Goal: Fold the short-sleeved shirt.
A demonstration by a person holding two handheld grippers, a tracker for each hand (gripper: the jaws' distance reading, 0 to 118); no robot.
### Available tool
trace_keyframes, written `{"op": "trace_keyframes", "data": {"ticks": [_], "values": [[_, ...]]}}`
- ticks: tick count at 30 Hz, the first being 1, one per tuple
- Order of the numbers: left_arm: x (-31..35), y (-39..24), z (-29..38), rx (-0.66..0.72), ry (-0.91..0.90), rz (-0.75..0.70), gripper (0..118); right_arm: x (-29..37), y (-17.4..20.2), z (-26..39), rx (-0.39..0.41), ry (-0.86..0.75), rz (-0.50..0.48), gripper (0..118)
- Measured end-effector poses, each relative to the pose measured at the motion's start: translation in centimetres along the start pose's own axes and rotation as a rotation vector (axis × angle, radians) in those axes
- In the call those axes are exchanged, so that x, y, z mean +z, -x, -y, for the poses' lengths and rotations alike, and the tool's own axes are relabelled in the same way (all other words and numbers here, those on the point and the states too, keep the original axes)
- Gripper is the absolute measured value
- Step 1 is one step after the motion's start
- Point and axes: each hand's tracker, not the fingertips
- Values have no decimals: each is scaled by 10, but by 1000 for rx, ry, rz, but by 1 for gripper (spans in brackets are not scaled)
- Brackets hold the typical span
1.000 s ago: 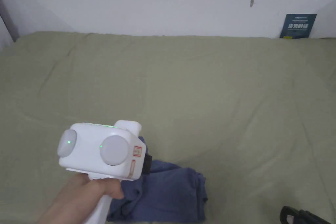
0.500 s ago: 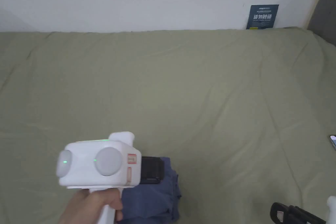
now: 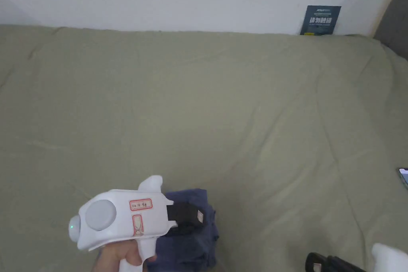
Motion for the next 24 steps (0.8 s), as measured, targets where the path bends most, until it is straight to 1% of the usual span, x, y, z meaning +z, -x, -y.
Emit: {"op": "trace_keyframes", "data": {"ticks": [1, 3, 4, 5, 7, 8, 9, 11, 12, 14, 16, 17, 18, 20, 21, 22, 23, 24], "values": [[-10, 15, -2, -11, 28, -20, 0, 0, 0, 0, 1, 2, -3, 2], [-15, 31, 0, 2, 19, -14, 0, -2, 1, -2, 4, 14, -23, 2], [-10, 29, -1, 45, 7, 57, 0, -5, 4, -4, 23, 20, -35, 2], [-2, 23, -2, 62, -2, 85, 0, -9, 8, -6, 46, 29, -45, 2], [26, 7, -1, -26, -50, 111, 0, -23, 22, -13, 85, 50, -95, 2], [44, 0, -1, -54, -70, 134, 0, -32, 32, -18, 99, 59, -133, 2], [61, -5, -2, -85, -89, 127, 0, -41, 41, -22, 107, 65, -170, 2], [105, -7, 2, -103, -157, 89, 0, -69, 67, -33, 120, 94, -293, 2], [121, -4, 2, -110, -181, 58, 0, -82, 76, -37, 114, 116, -352, 2], [154, 8, 4, -141, -231, -73, 0, -120, 95, -46, 72, 207, -510, 2], [174, 26, 4, -148, -240, -179, 0, -158, 104, -49, 24, 260, -571, 2], [182, 40, 2, -146, -244, -232, 0, -178, 105, -50, -8, 309, -620, 2], [182, 53, 3, -78, -231, -227, 0, -197, 102, -48, -55, 351, -655, 2], [184, 72, 1, -35, -216, -253, 0, -223, 90, -39, -117, 442, -699, 2], [182, 79, 0, -36, -217, -222, 0, -231, 83, -33, -141, 466, -705, 2], [178, 88, -1, -19, -207, -228, 0, -240, 73, -26, -159, 489, -714, 2], [174, 96, -3, -5, -184, -214, 0, -246, 61, -18, -180, 505, -702, 2], [171, 105, -5, 6, -168, -202, 0, -250, 50, -13, -209, 511, -671, 2]]}}
